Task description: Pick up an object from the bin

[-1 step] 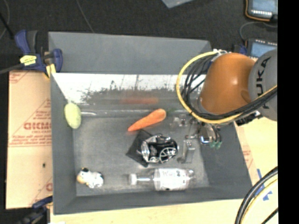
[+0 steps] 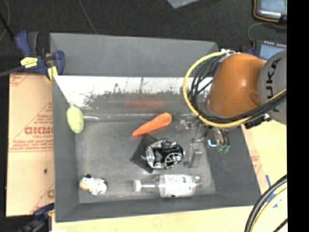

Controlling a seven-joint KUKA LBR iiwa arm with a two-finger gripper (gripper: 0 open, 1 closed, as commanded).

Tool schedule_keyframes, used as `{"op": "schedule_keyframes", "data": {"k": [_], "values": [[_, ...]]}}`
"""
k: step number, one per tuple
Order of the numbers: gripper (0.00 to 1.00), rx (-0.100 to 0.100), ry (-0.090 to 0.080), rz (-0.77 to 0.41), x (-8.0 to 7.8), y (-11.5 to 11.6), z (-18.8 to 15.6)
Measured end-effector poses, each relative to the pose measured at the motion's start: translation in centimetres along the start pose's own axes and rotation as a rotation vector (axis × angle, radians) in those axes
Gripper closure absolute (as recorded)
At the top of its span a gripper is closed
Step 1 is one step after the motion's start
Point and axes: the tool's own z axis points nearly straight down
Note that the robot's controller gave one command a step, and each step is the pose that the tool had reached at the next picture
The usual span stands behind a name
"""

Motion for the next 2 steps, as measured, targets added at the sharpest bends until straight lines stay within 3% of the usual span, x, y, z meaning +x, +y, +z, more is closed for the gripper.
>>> {"op": "schedule_keyframes", "data": {"k": [1,2], "values": [[0.0,0.001,-0.005,-0.073,-1.2,0.8,3.1],[0.0,0.001,-0.006,-0.163,-0.9,3.0,8.3]]}}
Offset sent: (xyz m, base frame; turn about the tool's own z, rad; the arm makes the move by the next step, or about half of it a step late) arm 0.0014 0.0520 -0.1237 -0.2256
